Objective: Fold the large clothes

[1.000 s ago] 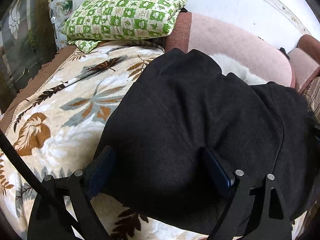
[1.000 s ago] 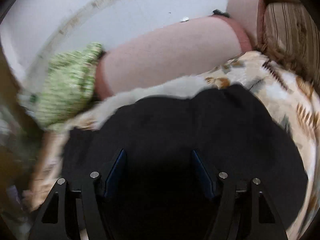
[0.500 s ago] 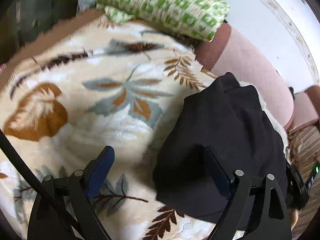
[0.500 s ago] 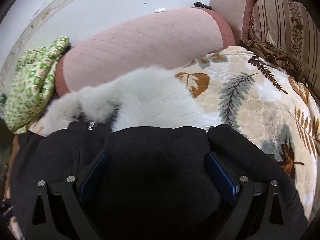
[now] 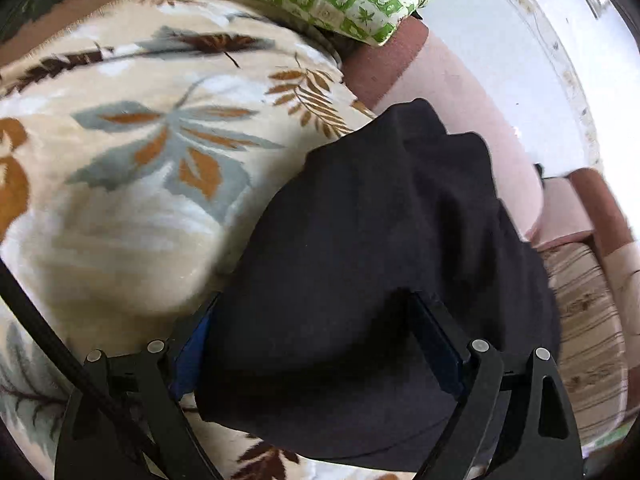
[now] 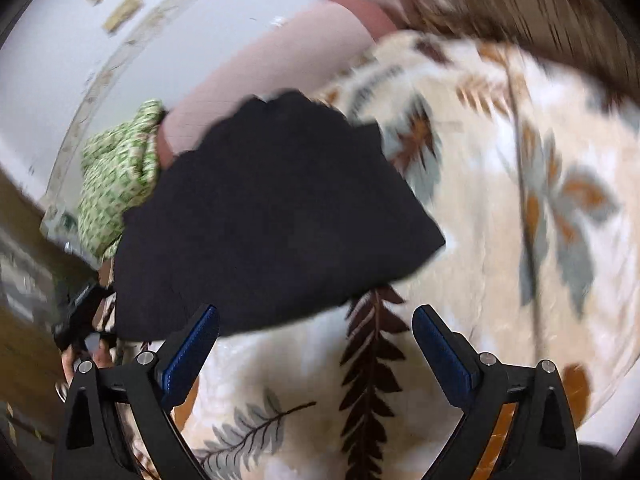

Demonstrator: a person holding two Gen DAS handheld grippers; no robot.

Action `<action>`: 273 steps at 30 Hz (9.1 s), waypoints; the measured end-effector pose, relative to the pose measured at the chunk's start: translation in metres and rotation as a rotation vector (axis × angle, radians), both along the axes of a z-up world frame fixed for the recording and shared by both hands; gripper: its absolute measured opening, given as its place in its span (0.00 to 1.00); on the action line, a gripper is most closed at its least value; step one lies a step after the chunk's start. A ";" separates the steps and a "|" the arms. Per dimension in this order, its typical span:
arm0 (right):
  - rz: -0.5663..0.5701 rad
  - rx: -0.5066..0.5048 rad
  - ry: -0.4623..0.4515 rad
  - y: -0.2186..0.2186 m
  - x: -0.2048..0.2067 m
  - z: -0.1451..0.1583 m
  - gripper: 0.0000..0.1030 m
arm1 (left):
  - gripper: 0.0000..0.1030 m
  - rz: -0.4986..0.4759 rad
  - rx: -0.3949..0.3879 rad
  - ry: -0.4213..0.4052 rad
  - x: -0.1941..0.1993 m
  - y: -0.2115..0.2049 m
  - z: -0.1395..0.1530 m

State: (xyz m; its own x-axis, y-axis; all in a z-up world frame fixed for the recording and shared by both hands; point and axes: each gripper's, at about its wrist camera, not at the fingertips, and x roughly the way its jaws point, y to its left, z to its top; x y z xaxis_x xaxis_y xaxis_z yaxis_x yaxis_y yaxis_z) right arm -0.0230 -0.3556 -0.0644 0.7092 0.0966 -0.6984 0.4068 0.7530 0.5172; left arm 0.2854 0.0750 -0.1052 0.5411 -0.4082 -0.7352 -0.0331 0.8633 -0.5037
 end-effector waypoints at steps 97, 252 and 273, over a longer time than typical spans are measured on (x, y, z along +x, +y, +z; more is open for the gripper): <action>0.230 -0.430 -0.069 0.069 0.084 0.059 0.82 | 0.86 0.133 0.407 -0.239 -0.077 -0.019 0.074; 0.095 -0.673 -0.116 0.114 -0.023 0.034 0.88 | 0.98 -0.013 0.600 -0.335 -0.294 -0.112 0.069; 0.142 -0.724 -0.112 0.133 -0.021 0.030 0.89 | 0.98 -0.054 0.606 -0.291 -0.289 -0.119 0.047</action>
